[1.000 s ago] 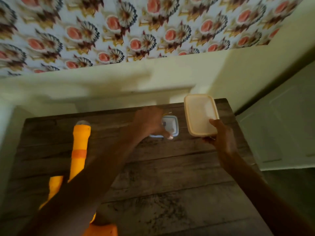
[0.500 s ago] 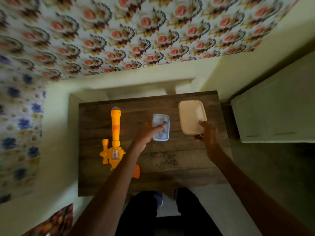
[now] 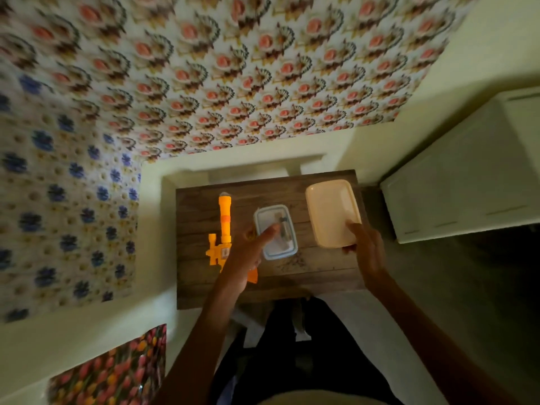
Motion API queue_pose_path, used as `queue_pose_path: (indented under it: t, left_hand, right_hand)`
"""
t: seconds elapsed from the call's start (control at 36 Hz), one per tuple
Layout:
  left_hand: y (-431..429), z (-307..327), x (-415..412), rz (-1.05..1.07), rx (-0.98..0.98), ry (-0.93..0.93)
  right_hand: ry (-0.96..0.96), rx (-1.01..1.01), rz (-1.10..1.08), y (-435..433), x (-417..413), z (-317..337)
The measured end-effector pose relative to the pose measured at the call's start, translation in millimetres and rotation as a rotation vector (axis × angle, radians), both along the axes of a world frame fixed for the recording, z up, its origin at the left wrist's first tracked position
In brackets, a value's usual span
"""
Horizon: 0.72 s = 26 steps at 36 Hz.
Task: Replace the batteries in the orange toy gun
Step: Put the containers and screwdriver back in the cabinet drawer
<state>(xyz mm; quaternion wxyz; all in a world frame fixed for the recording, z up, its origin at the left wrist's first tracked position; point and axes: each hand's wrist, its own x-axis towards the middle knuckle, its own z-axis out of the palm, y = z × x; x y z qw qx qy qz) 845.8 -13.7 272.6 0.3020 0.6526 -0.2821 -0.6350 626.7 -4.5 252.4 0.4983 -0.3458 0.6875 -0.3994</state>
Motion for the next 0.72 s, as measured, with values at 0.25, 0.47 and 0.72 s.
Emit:
queue_pose_path:
  t: [0.25, 0.47, 0.72]
  left_hand:
    - [-9, 39, -30, -0.073, -0.032, -0.011]
    - [-28, 74, -90, -0.169, -0.133, -0.014]
    - [-29, 83, -210, -0.210, -0.193, -0.027]
  right_hand:
    - [-0.045, 0.015, -0.167, 35, -11, 37]
    - [-0.095, -0.009, -0.286, 45, -62, 66]
    - [-0.087, -0.050, -0.305, 46, -180, 86]
